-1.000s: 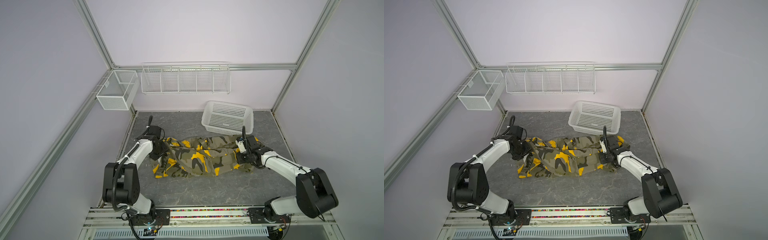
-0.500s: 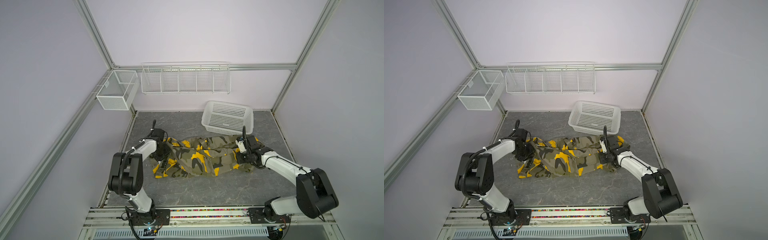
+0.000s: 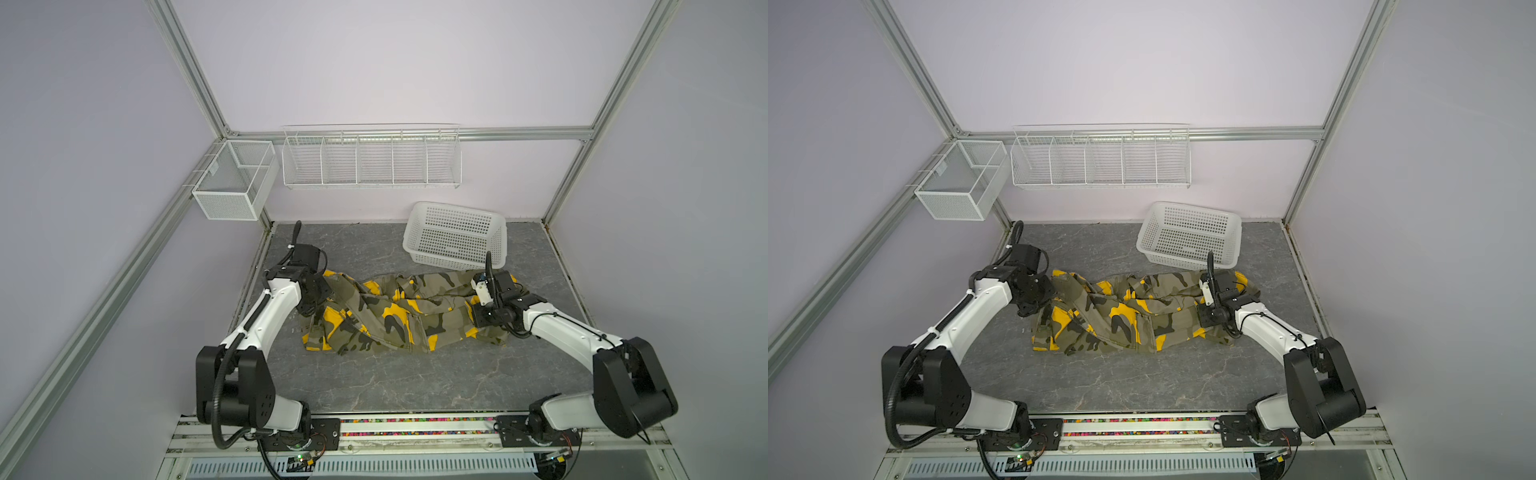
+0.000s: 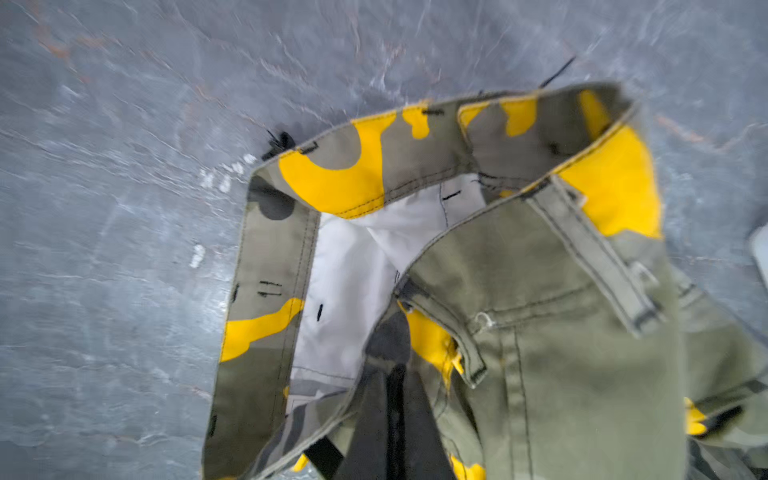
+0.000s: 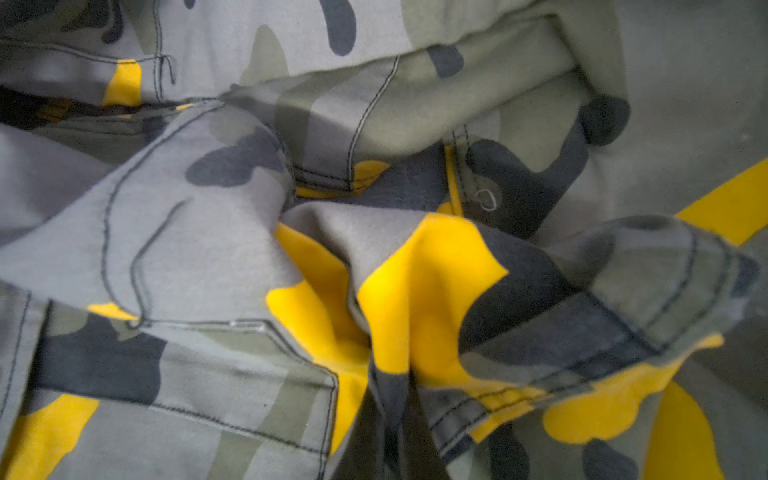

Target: Fold and stack the trousers

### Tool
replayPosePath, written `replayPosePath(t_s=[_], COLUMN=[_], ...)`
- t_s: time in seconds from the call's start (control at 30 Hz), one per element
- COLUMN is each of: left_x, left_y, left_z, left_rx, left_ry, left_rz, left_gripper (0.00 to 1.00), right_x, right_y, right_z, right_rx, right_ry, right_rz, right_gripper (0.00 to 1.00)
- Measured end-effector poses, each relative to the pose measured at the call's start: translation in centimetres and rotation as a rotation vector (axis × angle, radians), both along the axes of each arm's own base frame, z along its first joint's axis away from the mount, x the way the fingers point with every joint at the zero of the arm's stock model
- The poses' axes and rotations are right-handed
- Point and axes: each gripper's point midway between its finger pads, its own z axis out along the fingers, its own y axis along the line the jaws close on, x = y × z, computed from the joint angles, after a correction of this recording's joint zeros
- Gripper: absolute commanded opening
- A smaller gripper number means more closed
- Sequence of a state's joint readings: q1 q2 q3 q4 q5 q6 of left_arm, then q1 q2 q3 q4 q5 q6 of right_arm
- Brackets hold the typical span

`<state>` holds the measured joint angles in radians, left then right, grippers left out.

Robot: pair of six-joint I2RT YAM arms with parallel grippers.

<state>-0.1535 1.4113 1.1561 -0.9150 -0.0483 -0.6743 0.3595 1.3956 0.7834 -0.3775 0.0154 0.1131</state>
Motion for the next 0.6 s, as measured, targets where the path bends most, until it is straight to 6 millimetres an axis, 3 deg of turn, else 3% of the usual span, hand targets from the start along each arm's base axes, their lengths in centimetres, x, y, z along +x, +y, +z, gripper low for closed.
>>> replayPosePath(t_s=[0.37, 0.47, 0.6], left_x=[-3.1, -3.6, -3.4], left_y=[5.1, 6.2, 6.9], left_z=[13.4, 16.0, 17.0], left_rx=[0.134, 0.141, 0.171], left_ry=[-0.276, -0.33, -0.346], left_rz=[0.111, 0.141, 0.145], left_gripper=[0.0, 0.0, 0.0], right_x=[-1.2, -1.4, -1.7], right_y=[0.9, 1.6, 2.7], right_z=[4.9, 7.3, 11.0], right_rx=[0.103, 0.152, 0.222], right_ry=[-0.082, -0.134, -0.217], right_rz=[0.034, 0.06, 0.113], right_gripper=[0.07, 0.07, 0.08])
